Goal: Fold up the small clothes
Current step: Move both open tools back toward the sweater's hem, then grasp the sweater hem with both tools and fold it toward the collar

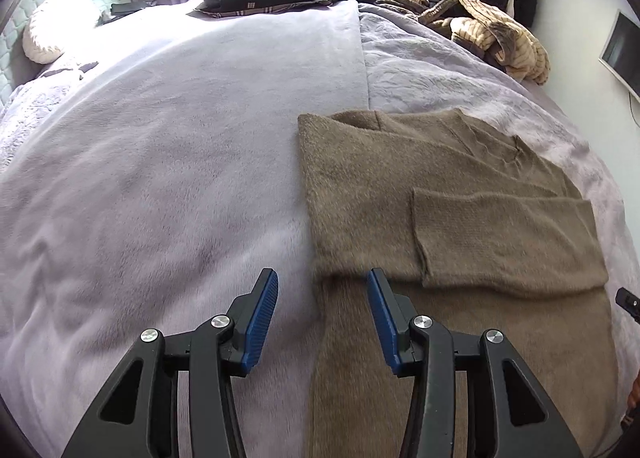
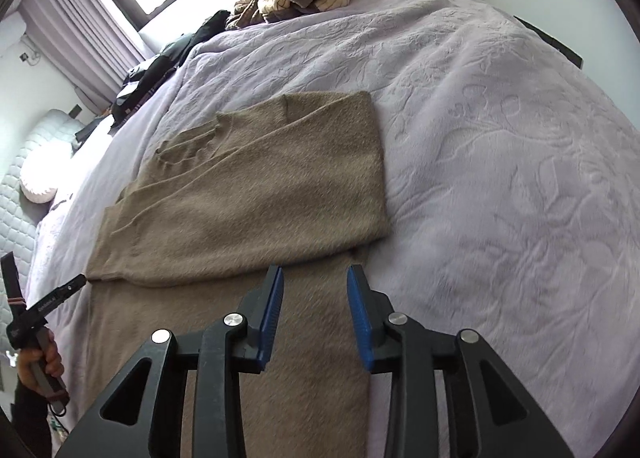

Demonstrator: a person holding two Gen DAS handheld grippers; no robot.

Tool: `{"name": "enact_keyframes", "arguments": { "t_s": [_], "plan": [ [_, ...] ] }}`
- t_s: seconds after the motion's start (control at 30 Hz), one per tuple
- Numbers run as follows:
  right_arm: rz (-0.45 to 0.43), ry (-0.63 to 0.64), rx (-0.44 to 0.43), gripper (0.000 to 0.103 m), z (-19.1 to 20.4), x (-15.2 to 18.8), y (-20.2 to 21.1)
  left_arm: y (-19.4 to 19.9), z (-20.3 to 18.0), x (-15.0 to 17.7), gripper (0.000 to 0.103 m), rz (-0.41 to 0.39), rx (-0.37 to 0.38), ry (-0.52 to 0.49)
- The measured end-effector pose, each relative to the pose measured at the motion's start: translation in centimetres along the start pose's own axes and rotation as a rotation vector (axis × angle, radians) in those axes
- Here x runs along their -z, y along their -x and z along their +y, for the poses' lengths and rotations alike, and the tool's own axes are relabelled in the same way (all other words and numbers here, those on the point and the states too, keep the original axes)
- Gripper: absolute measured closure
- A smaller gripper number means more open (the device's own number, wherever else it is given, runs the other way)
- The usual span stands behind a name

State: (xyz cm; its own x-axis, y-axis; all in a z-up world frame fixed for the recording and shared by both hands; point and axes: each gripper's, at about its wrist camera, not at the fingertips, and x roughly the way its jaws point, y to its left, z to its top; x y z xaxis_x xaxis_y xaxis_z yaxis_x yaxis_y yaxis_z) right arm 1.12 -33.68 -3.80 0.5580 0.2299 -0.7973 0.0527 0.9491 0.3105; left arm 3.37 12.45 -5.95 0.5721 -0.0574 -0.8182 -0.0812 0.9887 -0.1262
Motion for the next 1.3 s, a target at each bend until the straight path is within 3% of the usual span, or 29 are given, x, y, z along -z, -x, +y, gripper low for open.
{"name": "enact_keyframes", "arguments": {
  "t_s": [0.17, 0.27, 0.3, 0.33, 0.37, 0.6, 0.63, 0.67, 0.73, 0.9, 1.1, 1.3],
  "plan": [
    [0.021, -0.033, -0.046, 0.048, 0.5, 1.5, 0.7, 1.4, -0.9, 1.9, 0.055, 0.011, 0.005, -0.033],
    [0.025, -0.029, -0.059, 0.048, 0.9, 2.6, 1.3, 2.2, -1.4, 3.1, 0.053, 0.017, 0.012, -0.045],
    [0.026, -0.027, -0.061, 0.048, 1.1, 3.0, 1.5, 2.3, -1.5, 3.3, 0.046, 0.02, 0.014, -0.047],
    [0.029, -0.027, -0.066, 0.047, 1.2, 3.4, 1.7, 2.5, -1.6, 3.6, 0.024, 0.019, 0.014, -0.047],
    [0.03, -0.029, -0.071, 0.044, 1.3, 3.9, 1.9, 3.1, -1.7, 4.1, 0.017, 0.002, 0.012, -0.045],
    [0.043, -0.015, -0.117, 0.038, 2.4, 6.8, 3.2, 5.1, -1.9, 7.1, 0.017, -0.011, 0.014, -0.061],
    [0.042, -0.011, -0.126, 0.035, 2.5, 7.2, 3.4, 5.4, -1.9, 7.7, 0.012, -0.018, 0.003, -0.07],
    [0.043, -0.006, -0.141, 0.031, 2.7, 7.7, 3.7, 5.7, -1.8, 8.2, 0.0, -0.018, -0.003, -0.073],
    [0.04, -0.002, -0.178, 0.02, 2.8, 8.3, 4.0, 6.2, -1.5, 9.1, 0.0, -0.028, 0.003, -0.071],
    [0.04, -0.016, -0.269, 0.02, 2.7, 10.2, 5.0, 7.7, -0.5, 11.5, 0.0, -0.002, 0.026, -0.068],
    [0.035, -0.027, -0.283, 0.02, 1.1, 12.4, 6.8, 8.6, 1.0, 14.4, 0.0, 0.04, 0.074, -0.024],
    [0.019, -0.067, -0.372, 0.02, -1.9, 15.1, 9.1, 9.5, 1.6, 17.5, 0.0, 0.107, 0.216, 0.007]
  ]
}}
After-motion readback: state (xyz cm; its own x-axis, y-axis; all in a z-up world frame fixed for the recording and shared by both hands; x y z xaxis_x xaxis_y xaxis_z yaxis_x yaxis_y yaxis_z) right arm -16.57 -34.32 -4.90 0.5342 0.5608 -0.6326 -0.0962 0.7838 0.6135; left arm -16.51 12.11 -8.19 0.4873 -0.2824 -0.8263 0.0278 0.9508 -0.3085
